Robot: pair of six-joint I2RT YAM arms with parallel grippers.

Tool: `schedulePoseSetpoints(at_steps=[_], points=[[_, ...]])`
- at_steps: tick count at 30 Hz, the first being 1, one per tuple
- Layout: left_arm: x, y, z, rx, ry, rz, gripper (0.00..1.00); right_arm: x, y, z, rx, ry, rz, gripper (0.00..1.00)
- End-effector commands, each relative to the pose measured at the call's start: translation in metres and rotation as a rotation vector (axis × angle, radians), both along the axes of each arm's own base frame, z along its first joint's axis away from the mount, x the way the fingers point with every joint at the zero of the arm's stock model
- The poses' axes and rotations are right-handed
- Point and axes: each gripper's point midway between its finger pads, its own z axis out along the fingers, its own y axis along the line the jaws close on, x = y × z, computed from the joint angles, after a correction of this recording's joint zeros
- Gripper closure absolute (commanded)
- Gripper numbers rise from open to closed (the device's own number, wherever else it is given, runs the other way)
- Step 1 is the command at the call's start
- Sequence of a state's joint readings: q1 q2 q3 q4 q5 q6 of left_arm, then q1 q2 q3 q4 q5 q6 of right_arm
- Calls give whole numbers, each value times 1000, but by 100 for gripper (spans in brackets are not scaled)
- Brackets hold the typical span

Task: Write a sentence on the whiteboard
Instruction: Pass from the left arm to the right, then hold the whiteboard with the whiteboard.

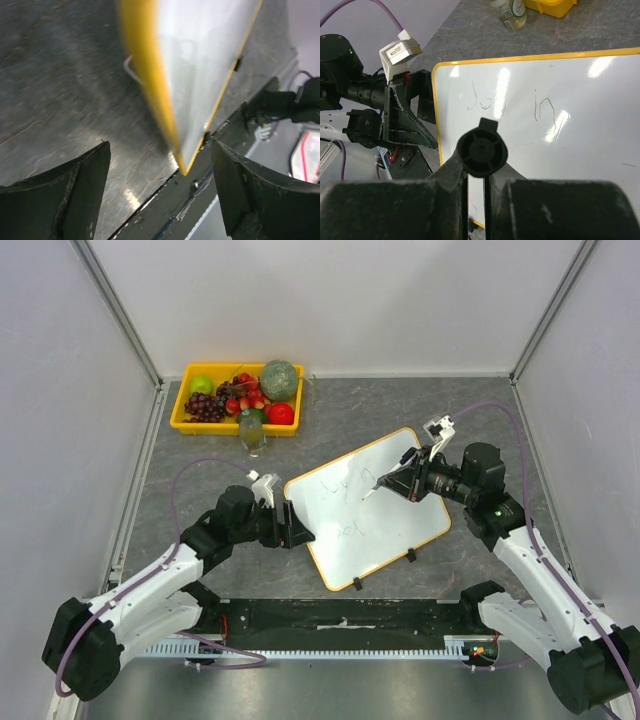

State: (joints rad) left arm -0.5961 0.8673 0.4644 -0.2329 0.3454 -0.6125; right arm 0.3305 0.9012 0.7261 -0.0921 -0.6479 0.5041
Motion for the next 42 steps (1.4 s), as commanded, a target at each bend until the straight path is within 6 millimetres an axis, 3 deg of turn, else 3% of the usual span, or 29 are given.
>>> schedulePoseSetpoints(at_steps=[1,6,10,15,26,31,42], points=[[13,-42,60,-276,-201,-149,15,3,-3,8,3,-49,-25,100],[23,-52,52,-307,-227,-168,26,4,-4,10,7,-53,-29,100],[28,-51,31,-327,-228,-156,53,4,-5,13,6,-68,-35,100],[37,-48,10,-283,-228,-153,98,3,-5,14,5,-81,-31,100],[58,-6,-6,-191,-203,-130,98,10,-13,9,-51,-144,-83,100],[60,0,-11,-158,-202,-133,98,9,-9,5,-75,-186,-109,100],[64,8,-18,-177,-175,-113,98,-18,28,-14,-114,-311,-157,100]])
